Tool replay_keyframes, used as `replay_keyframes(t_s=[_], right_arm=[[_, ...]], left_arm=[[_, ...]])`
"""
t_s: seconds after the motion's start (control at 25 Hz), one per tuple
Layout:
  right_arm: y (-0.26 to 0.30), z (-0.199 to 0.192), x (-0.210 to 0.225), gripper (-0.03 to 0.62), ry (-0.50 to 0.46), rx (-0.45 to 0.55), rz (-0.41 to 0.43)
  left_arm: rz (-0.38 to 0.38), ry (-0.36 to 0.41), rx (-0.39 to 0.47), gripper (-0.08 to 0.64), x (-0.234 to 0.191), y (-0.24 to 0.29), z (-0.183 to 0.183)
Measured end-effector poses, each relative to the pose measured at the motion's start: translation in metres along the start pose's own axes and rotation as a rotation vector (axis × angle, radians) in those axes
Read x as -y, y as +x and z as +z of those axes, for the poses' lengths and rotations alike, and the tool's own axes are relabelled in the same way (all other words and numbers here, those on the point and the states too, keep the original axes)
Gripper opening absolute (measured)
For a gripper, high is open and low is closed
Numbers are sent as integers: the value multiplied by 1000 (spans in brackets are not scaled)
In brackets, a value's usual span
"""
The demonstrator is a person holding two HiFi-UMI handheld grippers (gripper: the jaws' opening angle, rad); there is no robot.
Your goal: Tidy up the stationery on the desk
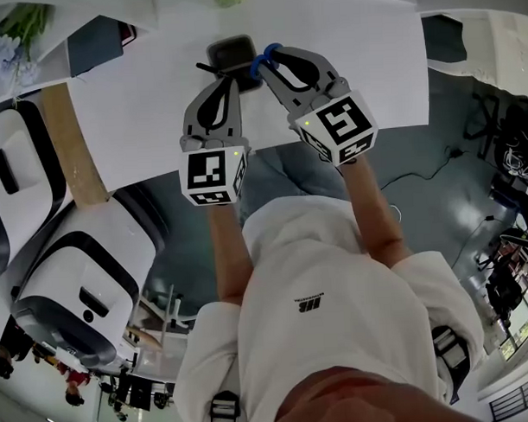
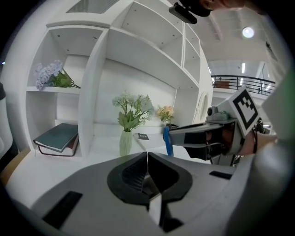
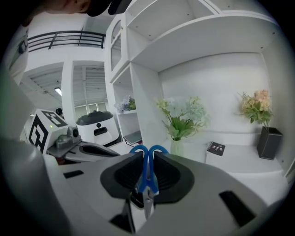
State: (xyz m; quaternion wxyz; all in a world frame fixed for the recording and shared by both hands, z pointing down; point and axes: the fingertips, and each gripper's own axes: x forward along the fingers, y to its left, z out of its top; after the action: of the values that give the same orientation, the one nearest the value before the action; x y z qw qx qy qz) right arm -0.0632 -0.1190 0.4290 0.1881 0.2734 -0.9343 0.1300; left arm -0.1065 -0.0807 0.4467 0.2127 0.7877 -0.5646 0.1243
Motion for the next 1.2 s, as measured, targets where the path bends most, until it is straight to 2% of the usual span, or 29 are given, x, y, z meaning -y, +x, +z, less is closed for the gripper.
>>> replay_keyframes(t_s=[0.2, 0.4, 0.64, 0.88, 0.92, 1.0, 1.2], right_arm=[[8, 20, -11, 55, 16, 71, 32], [23, 18, -19, 57, 9, 86, 62], [40, -1, -19, 57, 5, 52, 64], [53, -34, -17, 63, -35, -62, 41], [53, -38, -18, 68, -36, -75, 44], [52, -44, -20, 132, -30, -86, 53], [40, -39, -17, 82, -11, -59, 25]], left_arm=[[25, -6, 11, 0, -7, -8, 3], [43, -13, 14, 0, -15, -14, 1], [57, -25, 10, 0, -19, -17, -5], [57, -21, 5, 0, -18, -18, -5], [56, -19, 5, 0, -18, -18, -4], [54, -17, 7, 0, -17, -18, -4], [47, -6, 15, 0, -14, -21, 1]])
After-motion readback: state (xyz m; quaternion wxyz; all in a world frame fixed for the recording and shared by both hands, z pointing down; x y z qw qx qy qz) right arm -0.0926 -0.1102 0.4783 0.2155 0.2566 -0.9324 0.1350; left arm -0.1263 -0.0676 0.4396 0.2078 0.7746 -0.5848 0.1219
